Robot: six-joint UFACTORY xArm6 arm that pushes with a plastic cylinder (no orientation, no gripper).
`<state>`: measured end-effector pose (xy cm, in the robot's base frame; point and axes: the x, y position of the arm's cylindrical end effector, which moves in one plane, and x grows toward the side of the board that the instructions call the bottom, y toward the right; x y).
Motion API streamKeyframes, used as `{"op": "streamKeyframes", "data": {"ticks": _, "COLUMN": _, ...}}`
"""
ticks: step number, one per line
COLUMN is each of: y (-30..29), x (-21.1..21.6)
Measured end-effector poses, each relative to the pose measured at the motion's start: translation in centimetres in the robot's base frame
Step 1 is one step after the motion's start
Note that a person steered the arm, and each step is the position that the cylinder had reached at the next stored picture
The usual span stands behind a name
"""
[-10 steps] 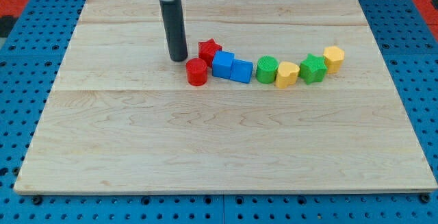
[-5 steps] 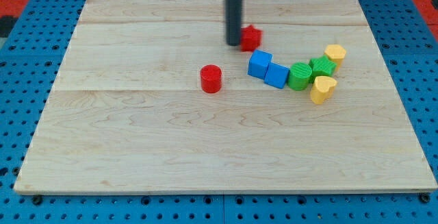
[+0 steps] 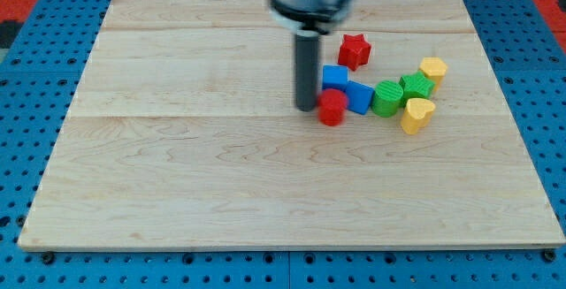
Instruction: Adjust red and blue blocks to the left of green and yellow blocks
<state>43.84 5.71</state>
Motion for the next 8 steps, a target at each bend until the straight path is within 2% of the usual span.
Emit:
{"op": "streamKeyframes", "data": {"ticks": 1, "y": -5.6, "x": 0.7}}
{"op": "streamKeyframes", "data": {"ticks": 2, "y": -10.0, "x": -7.8}}
{"op": "streamKeyframes", "data": {"ticks": 3, "y": -2.9, "x": -14.6}}
{"op": "streamKeyframes", "data": {"ticks": 4, "y": 4.3, "x": -17.0}}
{"op": "streamKeyframes", "data": {"ticks": 5, "y": 4.7, "x": -9.6}}
{"op": "streamKeyframes", "data": {"ticks": 6, "y": 4.7, "x": -9.2}}
{"op": "streamKeyframes", "data": {"ticks": 7, "y": 3.7, "x": -13.7}}
{"op": "streamKeyframes", "data": {"ticks": 8, "y": 3.7, "x": -14.1}}
